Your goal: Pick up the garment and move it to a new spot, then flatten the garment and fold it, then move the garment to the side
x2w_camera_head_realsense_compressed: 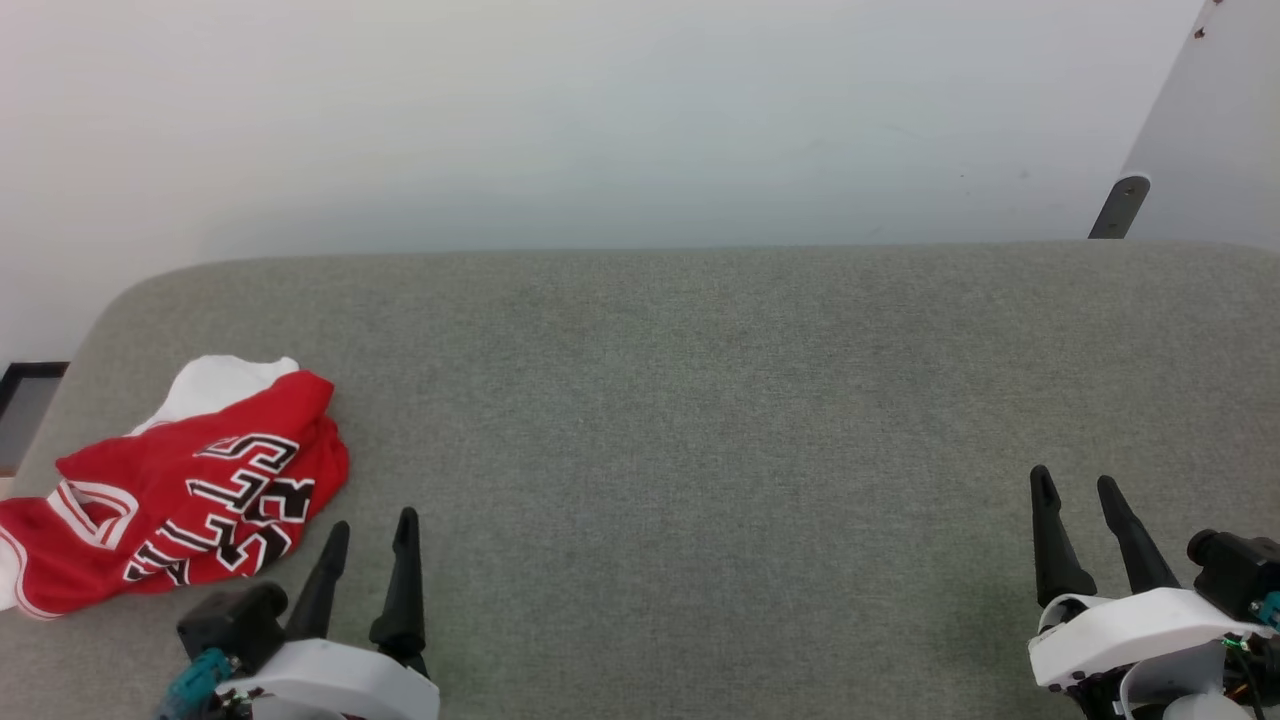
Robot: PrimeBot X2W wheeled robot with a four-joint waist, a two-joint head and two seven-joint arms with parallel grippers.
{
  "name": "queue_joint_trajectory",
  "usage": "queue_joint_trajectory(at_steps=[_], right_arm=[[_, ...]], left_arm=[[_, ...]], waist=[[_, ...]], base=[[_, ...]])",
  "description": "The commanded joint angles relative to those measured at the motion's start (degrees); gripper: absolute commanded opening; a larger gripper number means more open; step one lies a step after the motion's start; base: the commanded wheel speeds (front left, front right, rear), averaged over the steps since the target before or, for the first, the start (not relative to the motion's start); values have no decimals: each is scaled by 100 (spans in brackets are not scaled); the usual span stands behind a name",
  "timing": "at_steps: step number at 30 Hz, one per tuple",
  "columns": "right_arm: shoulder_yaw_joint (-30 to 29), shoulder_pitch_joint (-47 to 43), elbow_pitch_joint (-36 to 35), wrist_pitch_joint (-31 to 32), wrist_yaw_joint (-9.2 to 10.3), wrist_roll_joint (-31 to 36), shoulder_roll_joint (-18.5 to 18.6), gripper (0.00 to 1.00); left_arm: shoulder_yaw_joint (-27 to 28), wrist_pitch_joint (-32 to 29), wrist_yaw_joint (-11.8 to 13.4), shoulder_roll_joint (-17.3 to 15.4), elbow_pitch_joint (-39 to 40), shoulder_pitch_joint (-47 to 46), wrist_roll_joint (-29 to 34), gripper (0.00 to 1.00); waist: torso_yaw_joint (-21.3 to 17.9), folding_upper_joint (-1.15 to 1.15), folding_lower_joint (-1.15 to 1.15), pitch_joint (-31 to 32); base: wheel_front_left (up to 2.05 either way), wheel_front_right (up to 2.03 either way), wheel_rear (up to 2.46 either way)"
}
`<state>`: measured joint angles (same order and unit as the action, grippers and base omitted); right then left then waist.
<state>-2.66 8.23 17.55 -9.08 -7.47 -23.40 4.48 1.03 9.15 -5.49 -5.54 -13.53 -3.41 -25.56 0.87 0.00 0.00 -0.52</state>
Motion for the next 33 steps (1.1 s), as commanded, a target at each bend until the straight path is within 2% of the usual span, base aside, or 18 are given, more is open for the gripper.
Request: queue_joint_trajectory(at_steps=[1,20,33], right_arm=[[-8,124,-53,-48,-3,153,-3,100],[-89,122,-34,-299,-3,1151,-66,100],[-219,97,26,-449,-4,1444,-123,100]], left_arm=[[-5,38,37,-38,65,-22,140,100],[-119,292,77,-106,93,65,1124,100],[-106,442,44,-71,-64,86,1635,100]], waist=[[0,0,0,2],[-24,0,0,5],[-41,0,0,23]], base=[[0,0,0],[0,0,0],[0,0,0]])
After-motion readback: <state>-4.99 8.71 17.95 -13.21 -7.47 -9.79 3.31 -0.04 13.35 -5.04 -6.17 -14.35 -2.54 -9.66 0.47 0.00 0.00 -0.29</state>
